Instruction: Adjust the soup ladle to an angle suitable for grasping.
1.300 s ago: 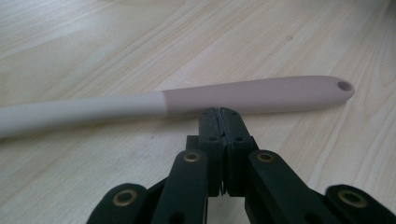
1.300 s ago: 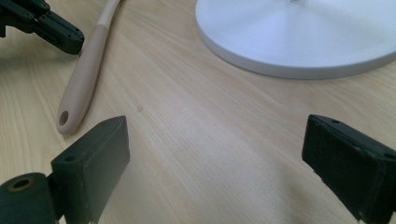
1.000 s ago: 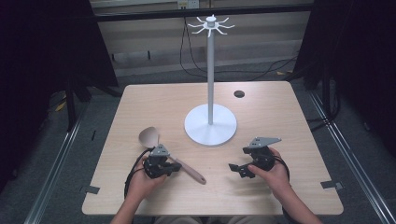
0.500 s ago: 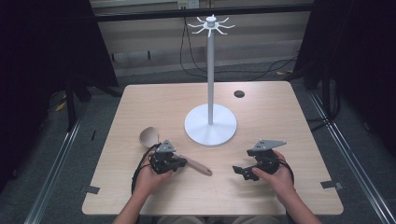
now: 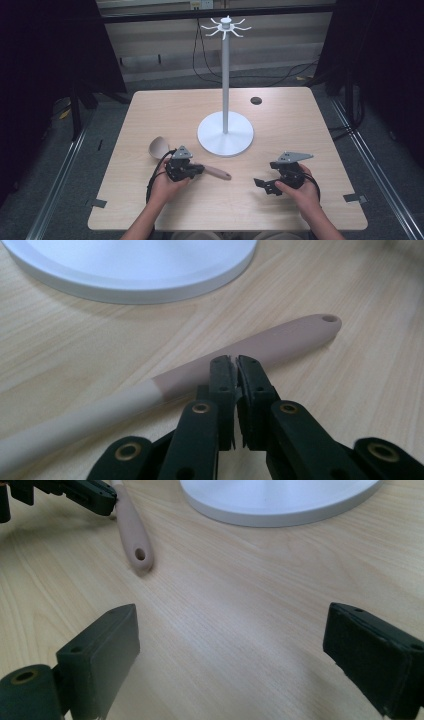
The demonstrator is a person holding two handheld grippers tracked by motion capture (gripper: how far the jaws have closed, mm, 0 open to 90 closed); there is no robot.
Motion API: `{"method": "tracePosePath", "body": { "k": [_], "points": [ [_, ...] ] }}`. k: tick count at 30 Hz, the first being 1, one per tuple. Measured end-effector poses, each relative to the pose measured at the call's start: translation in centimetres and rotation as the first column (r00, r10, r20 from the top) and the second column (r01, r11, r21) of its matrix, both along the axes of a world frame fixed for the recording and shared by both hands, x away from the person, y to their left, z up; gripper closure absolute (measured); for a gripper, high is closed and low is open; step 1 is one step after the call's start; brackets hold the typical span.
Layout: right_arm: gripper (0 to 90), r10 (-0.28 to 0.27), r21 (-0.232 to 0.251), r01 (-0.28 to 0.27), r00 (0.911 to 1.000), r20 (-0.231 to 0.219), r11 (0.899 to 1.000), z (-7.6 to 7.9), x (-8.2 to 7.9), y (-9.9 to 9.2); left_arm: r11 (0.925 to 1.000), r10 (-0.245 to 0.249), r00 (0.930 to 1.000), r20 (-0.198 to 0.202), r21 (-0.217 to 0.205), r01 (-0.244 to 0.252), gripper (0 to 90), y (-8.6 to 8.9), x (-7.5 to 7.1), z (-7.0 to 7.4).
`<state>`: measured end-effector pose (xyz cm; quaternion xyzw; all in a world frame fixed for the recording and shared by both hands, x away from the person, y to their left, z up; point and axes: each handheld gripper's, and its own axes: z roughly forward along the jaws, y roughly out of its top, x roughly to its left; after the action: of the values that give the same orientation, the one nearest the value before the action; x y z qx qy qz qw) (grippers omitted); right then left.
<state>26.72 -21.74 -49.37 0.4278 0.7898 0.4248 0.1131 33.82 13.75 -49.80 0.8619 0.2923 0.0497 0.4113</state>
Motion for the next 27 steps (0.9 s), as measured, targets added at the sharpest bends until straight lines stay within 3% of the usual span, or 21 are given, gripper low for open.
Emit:
{"method": "tracePosePath", "body": {
  "k": [12, 18, 23, 27],
  "points": [
    [7.7, -0.007, 0.004, 0.007, 1.0000, -0.003, 1.000, 0.0, -0.2, -0.2, 0.9995, 0.023, 0.9992, 0.032, -0.020, -0.022, 83.9, -0.6, 0.7, -0.3],
    [7.7, 0.007, -0.004, -0.007, 1.0000, -0.001, 1.000, 0.0, -0.2, -0.1, 0.9998, 0.015, 0.9995, 0.027, -0.015, -0.014, 81.5, -0.6, 0.6, -0.2],
    [7.7, 0.007, 0.004, -0.007, 1.0000, 0.000, 1.000, 0.1, -0.3, -0.1, 0.9998, 0.009, 0.9992, 0.039, -0.018, -0.009, 75.9, -0.2, 0.6, 0.7],
    [7.7, 0.001, 0.006, -0.001, 1.0000, 0.000, 1.000, 0.2, -0.2, -0.3, 0.9999, -0.010, 0.9986, 0.051, 0.007, 0.009, 70.7, 0.4, 0.5, 1.7]
  ]
}}
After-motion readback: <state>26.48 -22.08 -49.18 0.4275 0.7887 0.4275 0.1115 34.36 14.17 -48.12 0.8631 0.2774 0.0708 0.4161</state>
